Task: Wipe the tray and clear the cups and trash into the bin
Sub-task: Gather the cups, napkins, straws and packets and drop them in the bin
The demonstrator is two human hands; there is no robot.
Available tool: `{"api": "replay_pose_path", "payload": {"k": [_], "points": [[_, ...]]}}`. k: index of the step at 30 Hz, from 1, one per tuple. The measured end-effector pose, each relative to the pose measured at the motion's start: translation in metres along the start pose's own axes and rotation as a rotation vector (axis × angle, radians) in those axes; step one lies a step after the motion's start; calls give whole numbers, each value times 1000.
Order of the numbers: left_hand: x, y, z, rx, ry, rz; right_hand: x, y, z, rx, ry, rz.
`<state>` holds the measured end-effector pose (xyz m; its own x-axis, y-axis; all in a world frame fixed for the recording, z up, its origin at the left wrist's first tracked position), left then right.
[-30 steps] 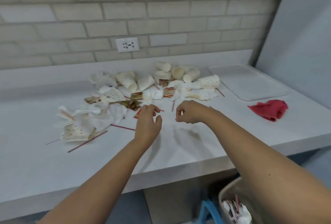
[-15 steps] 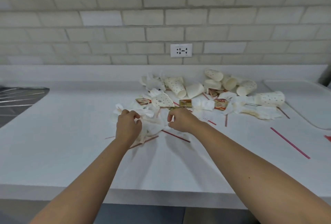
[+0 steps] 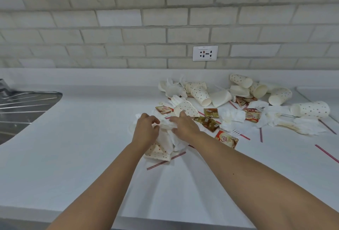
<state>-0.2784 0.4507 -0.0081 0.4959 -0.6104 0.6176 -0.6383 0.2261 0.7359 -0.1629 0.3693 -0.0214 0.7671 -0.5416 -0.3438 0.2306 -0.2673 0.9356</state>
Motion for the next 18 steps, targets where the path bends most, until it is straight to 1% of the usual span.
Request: {"api": "replay_pose_path", "payload": {"k": [4, 7, 9, 11, 13, 15, 18], "points": [[0, 2, -9, -17, -52, 44, -1, 17, -10, 159, 32, -83], [10, 5, -15, -41, -131, 79, -12, 52, -13, 309, 101, -244], [20, 8, -21, -23, -160, 107, -23, 74, -13, 339, 164, -338], [31, 14, -28, 28, -172, 269, -32, 89, -12, 330, 208, -423], [42, 20, -32, 12, -119, 507, -35, 97, -9, 321, 201, -522], [49, 20, -34, -84, -44, 751, -34, 98, -6, 323, 189, -574], [57, 16, -31, -267, 87, 996, -28, 91, -3, 278, 165, -576]]}}
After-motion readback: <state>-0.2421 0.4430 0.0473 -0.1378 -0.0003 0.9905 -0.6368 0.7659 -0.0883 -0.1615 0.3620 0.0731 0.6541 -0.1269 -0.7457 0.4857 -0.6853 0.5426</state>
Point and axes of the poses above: each hand's wrist, its own z-axis away from the middle knuckle, its own y-axis out of the back of the hand, x = y × z, the point moved 4 cm from there along -z, towards the middle knuckle, and after that the axes turned 6 degrees about x, right-handed, at the moved point
